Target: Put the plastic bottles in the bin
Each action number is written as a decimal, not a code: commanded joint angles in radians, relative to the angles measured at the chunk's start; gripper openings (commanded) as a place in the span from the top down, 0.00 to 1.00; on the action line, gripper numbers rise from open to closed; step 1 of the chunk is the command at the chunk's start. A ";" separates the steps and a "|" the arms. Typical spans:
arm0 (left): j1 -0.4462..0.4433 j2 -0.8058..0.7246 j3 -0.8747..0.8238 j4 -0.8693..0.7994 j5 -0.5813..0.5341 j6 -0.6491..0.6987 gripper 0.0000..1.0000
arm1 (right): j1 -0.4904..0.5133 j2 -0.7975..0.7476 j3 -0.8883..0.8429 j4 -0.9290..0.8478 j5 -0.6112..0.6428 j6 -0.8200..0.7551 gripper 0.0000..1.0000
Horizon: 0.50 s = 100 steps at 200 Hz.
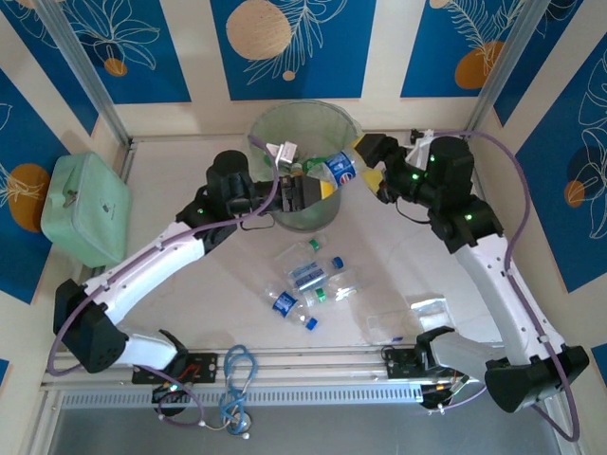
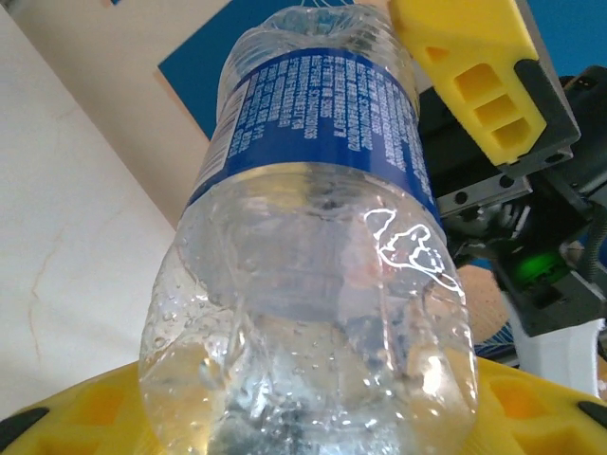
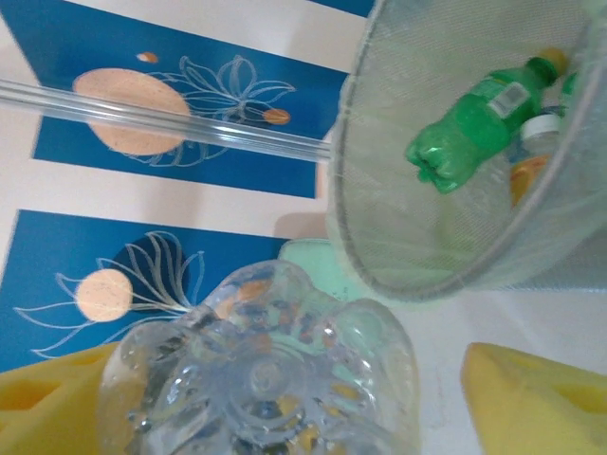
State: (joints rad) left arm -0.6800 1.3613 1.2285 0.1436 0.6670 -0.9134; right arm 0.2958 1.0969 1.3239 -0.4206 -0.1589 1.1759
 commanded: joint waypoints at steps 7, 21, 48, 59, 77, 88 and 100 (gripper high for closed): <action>0.053 -0.036 0.109 -0.104 -0.060 0.099 0.48 | -0.073 -0.006 0.101 -0.324 0.112 -0.137 0.06; 0.088 -0.022 0.161 -0.171 -0.082 0.130 0.46 | -0.100 -0.020 0.098 -0.385 0.129 -0.164 0.06; 0.172 0.056 0.305 -0.322 -0.130 0.177 0.47 | -0.117 -0.058 0.036 -0.429 0.123 -0.176 0.07; 0.200 0.106 0.371 -0.388 -0.149 0.185 0.49 | -0.118 -0.069 0.007 -0.440 0.119 -0.173 0.07; 0.227 0.175 0.457 -0.443 -0.189 0.194 0.50 | -0.118 -0.085 -0.031 -0.462 0.118 -0.167 0.08; 0.236 0.217 0.502 -0.463 -0.192 0.200 0.50 | -0.121 -0.095 -0.047 -0.468 0.119 -0.164 0.09; 0.241 0.262 0.556 -0.498 -0.187 0.215 0.50 | -0.122 -0.104 -0.057 -0.471 0.118 -0.161 0.09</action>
State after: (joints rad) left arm -0.4541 1.5410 1.6985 -0.2211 0.5110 -0.7494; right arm 0.1814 1.0252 1.2869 -0.8391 -0.0505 1.0279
